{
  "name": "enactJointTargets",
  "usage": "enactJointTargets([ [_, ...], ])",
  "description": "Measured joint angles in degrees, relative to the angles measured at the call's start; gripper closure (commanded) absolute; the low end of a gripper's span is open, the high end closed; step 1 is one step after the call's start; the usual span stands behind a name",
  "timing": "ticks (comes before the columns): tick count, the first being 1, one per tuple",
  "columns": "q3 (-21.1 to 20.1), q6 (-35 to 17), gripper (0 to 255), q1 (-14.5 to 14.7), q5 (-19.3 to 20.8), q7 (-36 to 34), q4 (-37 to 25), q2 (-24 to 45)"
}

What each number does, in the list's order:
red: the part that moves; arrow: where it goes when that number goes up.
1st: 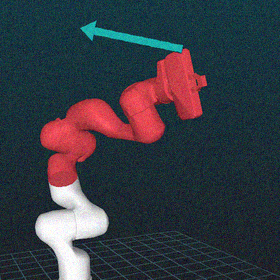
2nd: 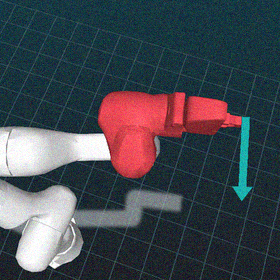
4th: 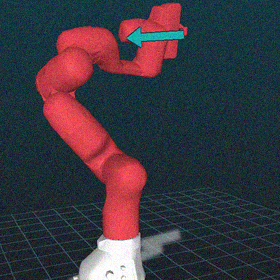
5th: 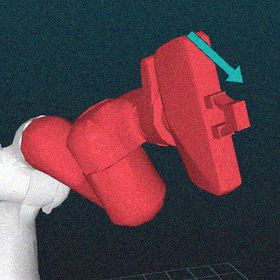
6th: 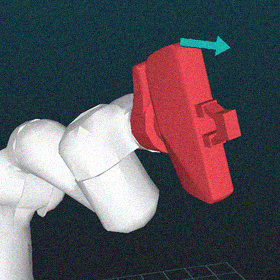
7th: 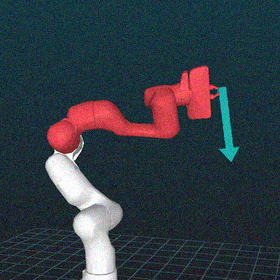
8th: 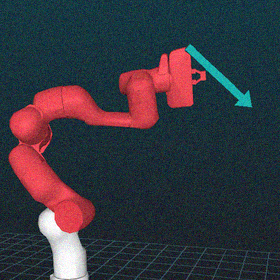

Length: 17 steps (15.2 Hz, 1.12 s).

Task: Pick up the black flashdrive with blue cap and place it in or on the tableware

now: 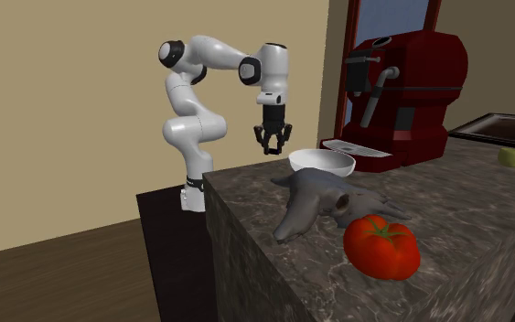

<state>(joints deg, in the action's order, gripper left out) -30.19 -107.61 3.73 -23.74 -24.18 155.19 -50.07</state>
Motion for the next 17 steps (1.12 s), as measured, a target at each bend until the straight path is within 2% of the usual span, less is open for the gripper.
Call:
enactJointTargets([
  [17, 4.4, 12.8, 255, -1.7, 4.2, -0.9, -12.5, -0.3],
])
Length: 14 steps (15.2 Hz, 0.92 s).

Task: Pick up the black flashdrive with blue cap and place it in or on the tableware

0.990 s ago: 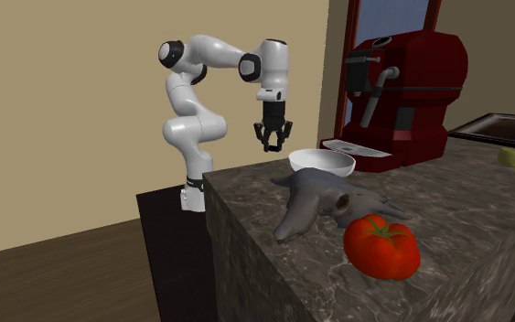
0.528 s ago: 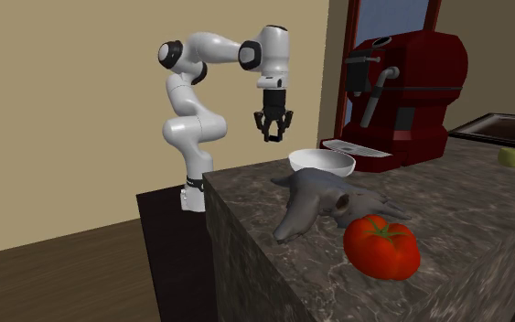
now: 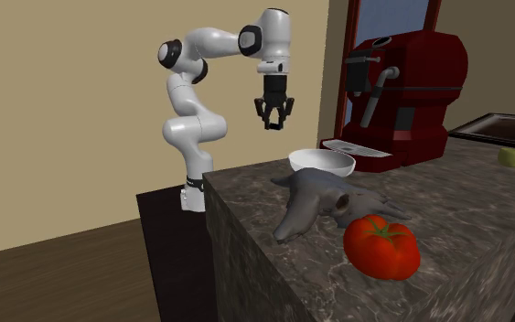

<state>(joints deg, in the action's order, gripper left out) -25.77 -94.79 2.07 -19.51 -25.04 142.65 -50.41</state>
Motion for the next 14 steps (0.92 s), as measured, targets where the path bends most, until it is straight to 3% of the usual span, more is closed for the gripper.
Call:
enactJointTargets([
  [4, -0.5, -1.0, 255, -1.9, 1.1, 0.2, -4.0, 4.9],
  [14, -6.7, -7.6, 255, -10.0, 8.4, -2.9, -22.0, 29.5],
])
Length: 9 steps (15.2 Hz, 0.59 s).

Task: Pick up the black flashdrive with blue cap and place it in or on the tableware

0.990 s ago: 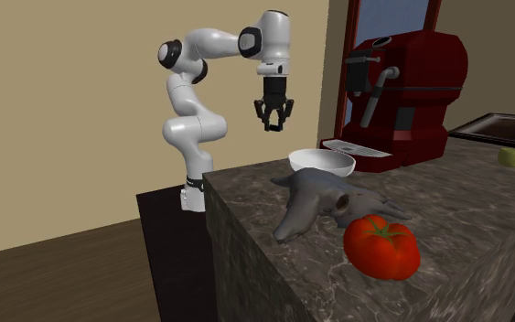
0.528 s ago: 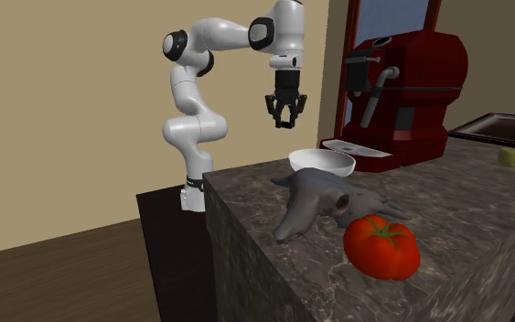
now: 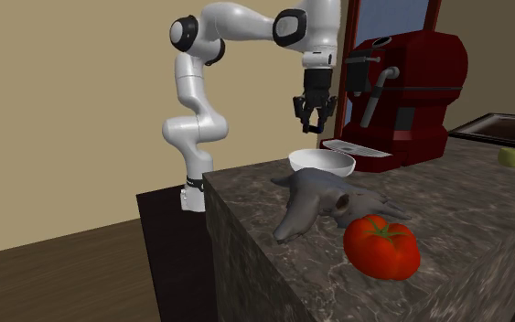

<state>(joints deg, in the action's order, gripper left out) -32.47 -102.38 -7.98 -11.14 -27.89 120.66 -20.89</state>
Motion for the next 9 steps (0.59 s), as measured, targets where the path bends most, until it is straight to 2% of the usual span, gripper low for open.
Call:
enactJointTargets([
  [3, -1.3, -0.6, 255, -1.3, 2.6, -1.2, -4.4, 5.5],
  [9, -2.0, -4.6, 255, -1.4, 3.1, -1.7, -1.8, 7.0],
])
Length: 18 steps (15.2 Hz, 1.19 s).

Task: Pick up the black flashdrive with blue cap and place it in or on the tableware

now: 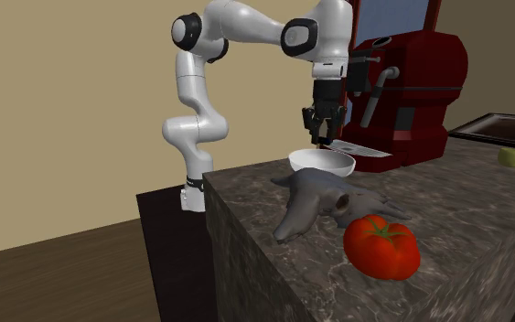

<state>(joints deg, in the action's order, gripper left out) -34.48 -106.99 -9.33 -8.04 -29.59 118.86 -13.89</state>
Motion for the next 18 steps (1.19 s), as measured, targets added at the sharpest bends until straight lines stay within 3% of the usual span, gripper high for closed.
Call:
enactJointTargets([
  [8, -0.9, -6.2, 255, 0.1, 0.3, -0.4, 5.0, 1.4],
  [14, -0.9, -6.7, 255, 0.1, 0.4, -0.5, 5.3, 1.5],
  [15, -0.9, -6.7, 0, 0.1, 0.4, -0.5, 5.3, 1.5],
  [18, -0.9, -6.7, 0, 0.1, 0.4, -0.5, 5.3, 1.5],
])
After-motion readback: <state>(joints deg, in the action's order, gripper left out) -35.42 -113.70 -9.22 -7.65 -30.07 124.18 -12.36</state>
